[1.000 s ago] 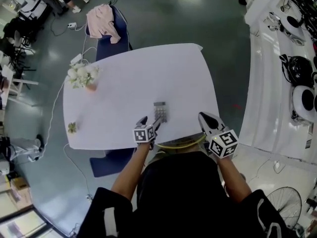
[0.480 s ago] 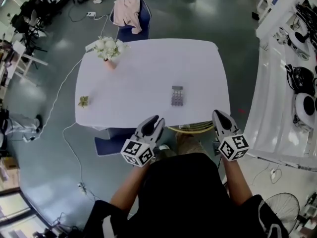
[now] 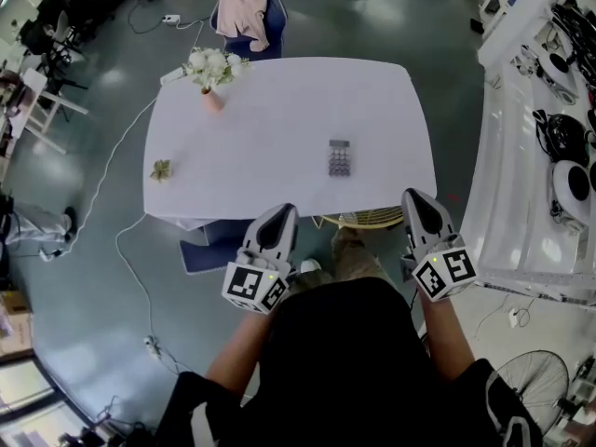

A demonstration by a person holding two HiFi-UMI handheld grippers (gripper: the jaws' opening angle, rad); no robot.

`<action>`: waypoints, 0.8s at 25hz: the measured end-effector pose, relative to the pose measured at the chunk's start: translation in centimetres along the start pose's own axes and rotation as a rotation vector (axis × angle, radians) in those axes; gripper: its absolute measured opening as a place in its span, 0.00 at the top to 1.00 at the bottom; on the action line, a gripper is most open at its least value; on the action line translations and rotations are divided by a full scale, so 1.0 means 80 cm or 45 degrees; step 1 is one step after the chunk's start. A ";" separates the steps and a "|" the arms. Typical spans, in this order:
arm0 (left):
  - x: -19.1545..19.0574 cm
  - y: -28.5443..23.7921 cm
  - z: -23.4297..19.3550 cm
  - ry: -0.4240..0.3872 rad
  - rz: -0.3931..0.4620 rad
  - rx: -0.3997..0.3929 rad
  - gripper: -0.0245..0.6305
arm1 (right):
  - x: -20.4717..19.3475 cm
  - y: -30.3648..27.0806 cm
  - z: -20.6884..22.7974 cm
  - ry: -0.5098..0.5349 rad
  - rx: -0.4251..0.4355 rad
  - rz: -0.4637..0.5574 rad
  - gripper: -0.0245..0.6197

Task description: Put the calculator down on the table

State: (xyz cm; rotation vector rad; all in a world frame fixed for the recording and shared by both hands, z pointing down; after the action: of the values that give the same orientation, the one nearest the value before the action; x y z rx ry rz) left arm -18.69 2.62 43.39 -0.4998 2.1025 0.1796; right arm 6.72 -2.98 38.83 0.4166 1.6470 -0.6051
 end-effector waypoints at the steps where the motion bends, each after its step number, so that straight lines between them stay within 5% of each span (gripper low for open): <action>1: 0.003 0.004 0.002 -0.021 0.006 -0.001 0.94 | 0.000 0.002 -0.003 0.005 -0.010 -0.005 0.96; 5: 0.007 0.019 0.003 -0.092 0.014 0.004 0.94 | -0.017 0.006 -0.013 0.000 -0.039 -0.045 0.96; 20: -0.001 0.015 -0.001 -0.062 -0.013 0.020 0.94 | -0.014 0.000 -0.019 0.051 -0.026 -0.030 0.96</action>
State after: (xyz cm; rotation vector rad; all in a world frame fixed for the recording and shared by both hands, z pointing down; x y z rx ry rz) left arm -19.20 3.73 43.38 -0.4922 2.0524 0.1670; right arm 5.67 -1.99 40.08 0.3970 1.6968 -0.6010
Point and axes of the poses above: the fingertips, and each gripper's own axes: y backward along the fingers, z to its right, x out of its top, the point moved 4 cm from there along y, backward along the fingers, and after that the axes turned 15 degrees about y, right-handed, at the moved point
